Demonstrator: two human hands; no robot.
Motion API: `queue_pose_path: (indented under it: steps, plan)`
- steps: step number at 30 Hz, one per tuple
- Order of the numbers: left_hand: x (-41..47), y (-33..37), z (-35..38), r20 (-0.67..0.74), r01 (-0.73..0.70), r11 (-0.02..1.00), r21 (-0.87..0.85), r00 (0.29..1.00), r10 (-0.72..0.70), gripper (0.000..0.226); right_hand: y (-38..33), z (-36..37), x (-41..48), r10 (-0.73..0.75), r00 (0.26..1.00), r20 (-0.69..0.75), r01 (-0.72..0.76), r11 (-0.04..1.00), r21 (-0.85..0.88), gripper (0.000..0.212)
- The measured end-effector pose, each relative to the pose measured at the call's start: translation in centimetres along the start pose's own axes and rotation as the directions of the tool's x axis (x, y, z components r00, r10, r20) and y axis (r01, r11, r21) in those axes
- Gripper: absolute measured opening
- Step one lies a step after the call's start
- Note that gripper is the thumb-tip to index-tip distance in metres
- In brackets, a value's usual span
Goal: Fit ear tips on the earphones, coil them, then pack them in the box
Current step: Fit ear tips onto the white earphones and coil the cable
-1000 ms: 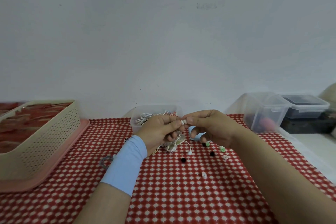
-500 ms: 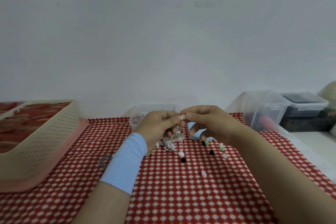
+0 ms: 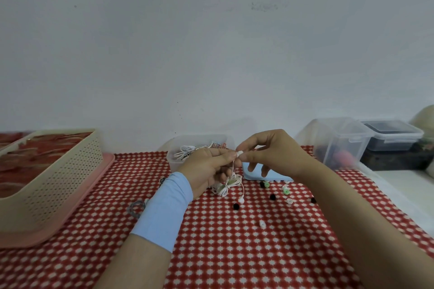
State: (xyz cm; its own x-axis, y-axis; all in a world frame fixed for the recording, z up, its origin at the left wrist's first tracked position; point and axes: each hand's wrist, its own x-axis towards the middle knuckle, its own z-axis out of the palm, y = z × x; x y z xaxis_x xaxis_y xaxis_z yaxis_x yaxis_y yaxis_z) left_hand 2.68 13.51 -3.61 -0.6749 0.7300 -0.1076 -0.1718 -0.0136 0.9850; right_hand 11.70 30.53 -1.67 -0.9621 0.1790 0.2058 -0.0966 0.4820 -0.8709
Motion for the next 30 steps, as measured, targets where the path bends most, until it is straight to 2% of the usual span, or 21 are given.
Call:
queue_pose_path:
  steps: [4, 6, 12, 14, 21, 25, 30]
  plan:
    - [0.0, -0.1, -0.1, -0.003, 0.003, 1.000, -0.010, 1.000, -0.003, 0.018, 0.1, 0.4, 0.1, -0.011, 0.999, -0.037, 0.010, 1.000, -0.016, 0.007]
    - [0.0, -0.2, -0.3, 0.007, 0.011, 1.000, 0.009, 1.000, -0.011, 0.022, -0.1, 0.4, 0.0, 0.000, 1.000, -0.012, 0.000, 1.000, -0.014, 0.006]
    - [-0.2, -0.1, -0.5, 0.031, -0.029, 0.996, 0.083, 0.999, 0.027, 0.028, -0.5, -0.8, -0.9, 0.154, 0.969, 0.193, -0.205, 0.938, 0.281, 0.021]
    - [-0.2, -0.1, -0.5, 0.047, -0.037, 0.994, 0.106, 0.998, 0.032, 0.022, -0.4, -0.8, -0.9, 0.178, 0.956, 0.233, -0.252, 0.906, 0.340, 0.022]
    - [-0.2, -0.5, -0.2, 0.076, -0.056, 0.994, 0.095, 0.996, 0.049, 0.011, -0.1, -0.2, -0.5, 0.265, 0.930, 0.256, -0.345, 0.869, 0.355, 0.015]
    - [-0.3, -0.6, -0.2, 0.085, -0.046, 0.995, 0.083, 0.996, 0.039, 0.009, 0.1, -0.4, -0.6, 0.275, 0.907, 0.321, -0.391, 0.834, 0.390, 0.021]
    - [-0.3, -0.6, -0.2, 0.090, -0.059, 0.997, 0.057, 0.994, 0.054, 0.012, 0.2, -0.1, -0.5, 0.256, 0.924, 0.284, -0.356, 0.848, 0.393, 0.016]
